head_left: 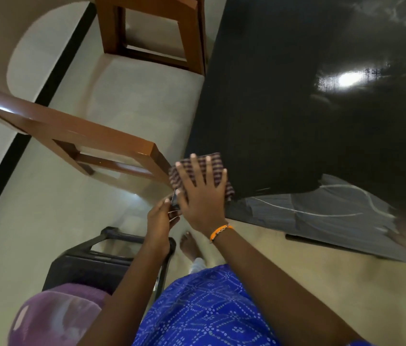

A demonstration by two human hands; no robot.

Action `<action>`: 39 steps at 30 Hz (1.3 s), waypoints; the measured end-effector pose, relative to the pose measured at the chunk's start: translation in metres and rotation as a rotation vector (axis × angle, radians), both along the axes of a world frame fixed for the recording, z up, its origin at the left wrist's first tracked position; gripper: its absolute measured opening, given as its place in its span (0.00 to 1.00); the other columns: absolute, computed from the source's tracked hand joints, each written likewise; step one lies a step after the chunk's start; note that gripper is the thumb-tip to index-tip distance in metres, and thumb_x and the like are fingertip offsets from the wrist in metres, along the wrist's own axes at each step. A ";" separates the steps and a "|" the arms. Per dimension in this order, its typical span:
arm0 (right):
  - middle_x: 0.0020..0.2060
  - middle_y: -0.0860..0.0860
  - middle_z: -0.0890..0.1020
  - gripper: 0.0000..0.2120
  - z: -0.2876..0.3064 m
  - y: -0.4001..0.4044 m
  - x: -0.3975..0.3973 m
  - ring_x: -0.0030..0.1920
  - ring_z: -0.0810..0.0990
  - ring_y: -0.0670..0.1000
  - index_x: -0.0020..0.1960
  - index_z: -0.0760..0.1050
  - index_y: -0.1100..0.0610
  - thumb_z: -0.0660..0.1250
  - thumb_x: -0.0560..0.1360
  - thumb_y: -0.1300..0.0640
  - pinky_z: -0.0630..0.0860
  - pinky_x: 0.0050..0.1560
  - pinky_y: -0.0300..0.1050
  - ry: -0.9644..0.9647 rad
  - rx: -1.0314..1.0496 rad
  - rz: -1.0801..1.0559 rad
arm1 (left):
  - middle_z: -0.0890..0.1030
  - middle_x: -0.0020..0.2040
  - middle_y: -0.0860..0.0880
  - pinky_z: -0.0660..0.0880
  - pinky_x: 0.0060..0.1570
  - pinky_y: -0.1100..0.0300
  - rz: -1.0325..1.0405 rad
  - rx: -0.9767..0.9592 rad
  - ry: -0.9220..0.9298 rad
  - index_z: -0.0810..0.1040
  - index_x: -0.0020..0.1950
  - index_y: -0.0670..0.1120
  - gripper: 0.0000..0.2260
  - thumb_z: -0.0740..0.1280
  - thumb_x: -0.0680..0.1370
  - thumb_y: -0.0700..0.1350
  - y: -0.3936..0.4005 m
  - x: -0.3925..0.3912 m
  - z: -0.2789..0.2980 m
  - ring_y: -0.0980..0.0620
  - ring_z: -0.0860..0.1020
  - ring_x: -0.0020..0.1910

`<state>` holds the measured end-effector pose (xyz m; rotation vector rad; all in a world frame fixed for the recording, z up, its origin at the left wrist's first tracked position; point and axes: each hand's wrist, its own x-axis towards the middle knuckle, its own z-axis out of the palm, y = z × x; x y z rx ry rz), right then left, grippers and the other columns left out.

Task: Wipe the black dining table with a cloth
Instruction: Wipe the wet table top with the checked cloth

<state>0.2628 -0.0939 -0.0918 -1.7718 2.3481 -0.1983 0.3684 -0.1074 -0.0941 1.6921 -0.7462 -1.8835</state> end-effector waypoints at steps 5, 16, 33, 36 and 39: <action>0.77 0.52 0.55 0.28 -0.008 0.009 0.005 0.77 0.51 0.60 0.75 0.57 0.44 0.57 0.77 0.43 0.47 0.72 0.71 -0.024 -0.013 0.230 | 0.82 0.48 0.46 0.74 0.53 0.57 0.128 0.082 0.073 0.78 0.54 0.44 0.13 0.56 0.80 0.45 0.019 -0.001 0.003 0.51 0.78 0.49; 0.77 0.48 0.58 0.27 -0.007 0.119 -0.113 0.77 0.54 0.56 0.75 0.55 0.41 0.54 0.76 0.44 0.54 0.71 0.66 0.101 -0.014 0.011 | 0.80 0.52 0.49 0.69 0.55 0.57 -0.038 0.180 0.091 0.77 0.51 0.45 0.13 0.53 0.82 0.46 0.061 -0.040 0.017 0.51 0.76 0.54; 0.78 0.51 0.51 0.28 0.002 0.167 -0.153 0.77 0.46 0.59 0.76 0.51 0.44 0.56 0.79 0.46 0.44 0.71 0.71 0.024 0.076 -0.786 | 0.79 0.57 0.52 0.67 0.60 0.59 -0.337 0.267 0.264 0.74 0.59 0.47 0.13 0.53 0.81 0.41 0.075 -0.055 0.011 0.54 0.76 0.57; 0.78 0.51 0.50 0.28 0.003 0.126 -0.106 0.77 0.46 0.59 0.77 0.50 0.44 0.53 0.78 0.45 0.41 0.70 0.70 0.021 0.072 -0.560 | 0.78 0.57 0.52 0.68 0.56 0.60 -0.383 0.301 0.259 0.71 0.63 0.46 0.17 0.52 0.79 0.34 0.081 -0.071 0.015 0.53 0.74 0.58; 0.78 0.51 0.52 0.29 0.003 0.097 -0.073 0.77 0.48 0.60 0.76 0.53 0.44 0.56 0.76 0.47 0.43 0.70 0.72 -0.035 0.050 -0.275 | 0.77 0.45 0.47 0.72 0.47 0.61 -0.340 0.347 0.204 0.76 0.52 0.44 0.13 0.54 0.78 0.34 0.085 -0.079 0.016 0.53 0.75 0.44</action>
